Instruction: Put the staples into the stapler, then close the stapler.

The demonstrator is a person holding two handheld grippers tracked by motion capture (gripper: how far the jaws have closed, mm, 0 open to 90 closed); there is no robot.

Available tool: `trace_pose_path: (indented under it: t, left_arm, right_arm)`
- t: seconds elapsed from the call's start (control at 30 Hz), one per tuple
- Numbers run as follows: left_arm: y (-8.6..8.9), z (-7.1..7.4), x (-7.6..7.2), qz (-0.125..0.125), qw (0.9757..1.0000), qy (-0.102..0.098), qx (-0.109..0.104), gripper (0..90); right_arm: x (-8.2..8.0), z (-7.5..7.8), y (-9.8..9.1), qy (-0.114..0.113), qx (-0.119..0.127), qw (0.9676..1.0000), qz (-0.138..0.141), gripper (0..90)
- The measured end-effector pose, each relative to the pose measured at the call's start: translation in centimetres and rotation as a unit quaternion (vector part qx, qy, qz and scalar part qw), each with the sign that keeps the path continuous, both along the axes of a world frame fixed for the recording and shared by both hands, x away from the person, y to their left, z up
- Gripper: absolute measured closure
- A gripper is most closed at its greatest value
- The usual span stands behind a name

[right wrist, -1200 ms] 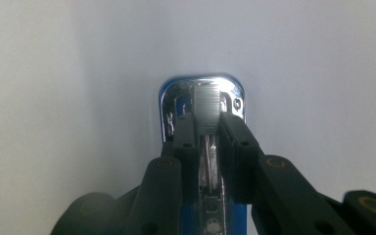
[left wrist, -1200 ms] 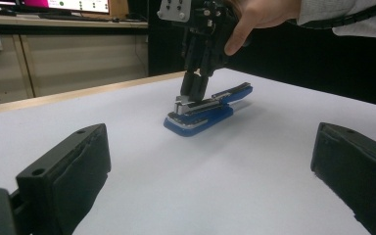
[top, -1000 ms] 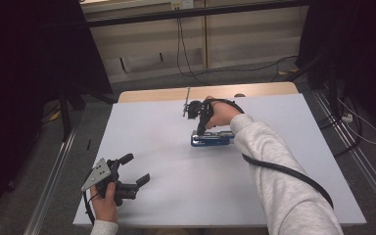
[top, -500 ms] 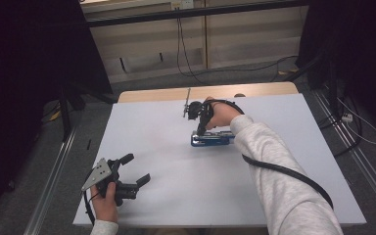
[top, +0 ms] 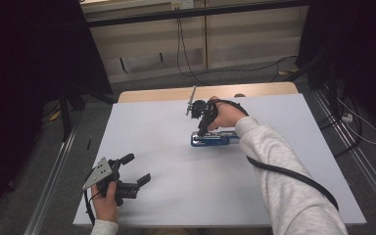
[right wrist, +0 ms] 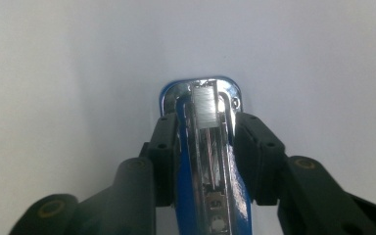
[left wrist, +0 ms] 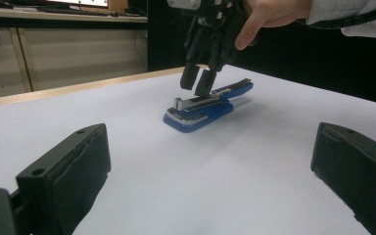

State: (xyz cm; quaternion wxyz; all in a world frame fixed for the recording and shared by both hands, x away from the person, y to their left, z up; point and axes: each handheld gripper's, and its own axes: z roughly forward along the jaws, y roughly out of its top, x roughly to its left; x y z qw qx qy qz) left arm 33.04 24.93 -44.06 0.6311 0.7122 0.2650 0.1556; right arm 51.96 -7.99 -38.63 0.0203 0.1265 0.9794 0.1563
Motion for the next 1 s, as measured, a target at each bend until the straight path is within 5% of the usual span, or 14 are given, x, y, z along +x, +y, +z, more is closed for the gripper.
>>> trace_pose_path:
  t: [0.23,0.5,1.0]
  left_arm:
    - [-0.7,-0.1,0.4,-0.003,0.9998,0.018,0.006,1.3]
    - [-2.0,0.1,1.1,-0.012,0.9989,0.042,0.021,1.4]
    - [-5.0,0.2,3.0,-0.028,0.9963,0.076,0.031,1.7]
  right_arm:
    - [-1.0,0.5,-2.7,-0.005,0.071,0.9963,-0.047,45.8]
    - [-2.2,0.2,-6.3,-0.011,0.139,0.9847,-0.104,31.4]
    - [-4.4,-0.7,-11.1,-0.042,0.174,0.9677,-0.177,10.4]
